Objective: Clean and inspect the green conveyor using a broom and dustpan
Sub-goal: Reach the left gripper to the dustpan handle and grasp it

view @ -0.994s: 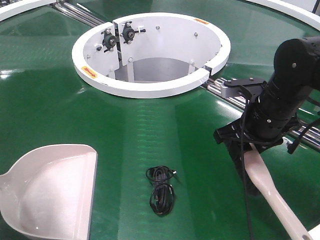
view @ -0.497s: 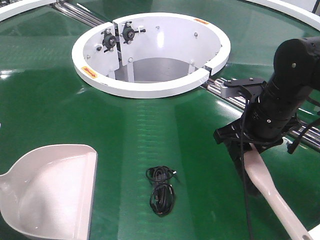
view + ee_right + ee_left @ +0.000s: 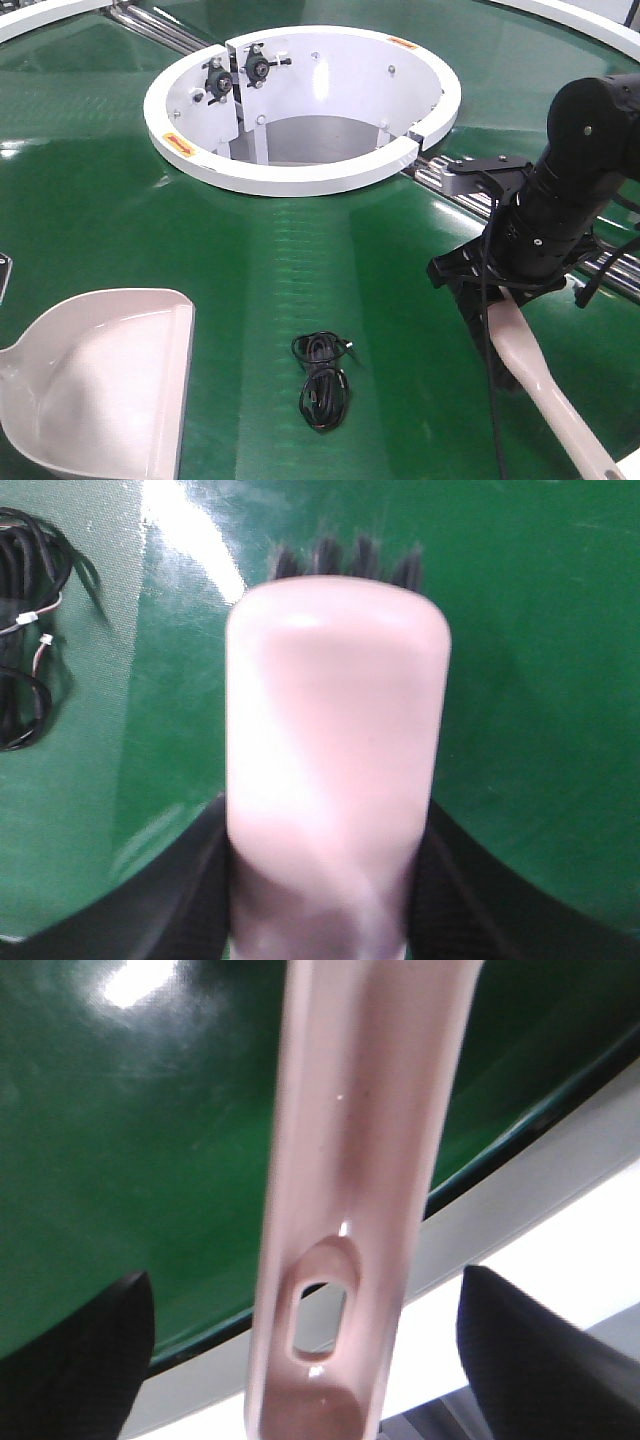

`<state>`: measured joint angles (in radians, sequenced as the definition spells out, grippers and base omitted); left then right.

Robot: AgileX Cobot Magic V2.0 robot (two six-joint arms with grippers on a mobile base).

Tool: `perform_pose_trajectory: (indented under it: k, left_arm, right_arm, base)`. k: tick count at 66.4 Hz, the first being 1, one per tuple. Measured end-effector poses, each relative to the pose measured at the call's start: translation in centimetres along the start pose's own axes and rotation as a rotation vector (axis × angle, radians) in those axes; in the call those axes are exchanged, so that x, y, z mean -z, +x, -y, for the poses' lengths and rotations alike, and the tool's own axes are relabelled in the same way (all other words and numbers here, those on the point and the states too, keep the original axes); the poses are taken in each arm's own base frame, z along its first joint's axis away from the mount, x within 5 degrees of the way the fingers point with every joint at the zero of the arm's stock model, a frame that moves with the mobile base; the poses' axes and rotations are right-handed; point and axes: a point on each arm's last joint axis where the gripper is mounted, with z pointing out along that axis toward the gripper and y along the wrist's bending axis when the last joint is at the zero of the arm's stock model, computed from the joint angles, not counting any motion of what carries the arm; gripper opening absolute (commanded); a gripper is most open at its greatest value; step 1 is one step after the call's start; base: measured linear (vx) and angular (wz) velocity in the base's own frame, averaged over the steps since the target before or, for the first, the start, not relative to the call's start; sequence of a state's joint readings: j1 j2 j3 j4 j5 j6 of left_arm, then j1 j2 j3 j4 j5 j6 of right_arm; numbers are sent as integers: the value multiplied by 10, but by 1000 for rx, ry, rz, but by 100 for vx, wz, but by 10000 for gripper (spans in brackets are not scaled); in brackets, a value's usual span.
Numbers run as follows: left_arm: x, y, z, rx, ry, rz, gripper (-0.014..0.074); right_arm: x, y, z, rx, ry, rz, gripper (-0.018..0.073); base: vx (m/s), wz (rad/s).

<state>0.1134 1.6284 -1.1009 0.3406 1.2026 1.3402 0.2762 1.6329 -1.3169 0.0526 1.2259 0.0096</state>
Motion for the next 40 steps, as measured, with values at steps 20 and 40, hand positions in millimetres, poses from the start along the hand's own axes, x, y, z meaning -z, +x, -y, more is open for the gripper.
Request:
perform_pose_trajectory:
  k: [20,40]
  left_arm:
    - [-6,0,-3,-13,14,-23,467]
    - [-11,-1,-5,-24,38,-31,41]
  right_arm:
    - [0,0,0,0,0,0,-6]
    - [0,0,0,0,0,0,-6]
  base:
    - [0,0]
    - [0,0]
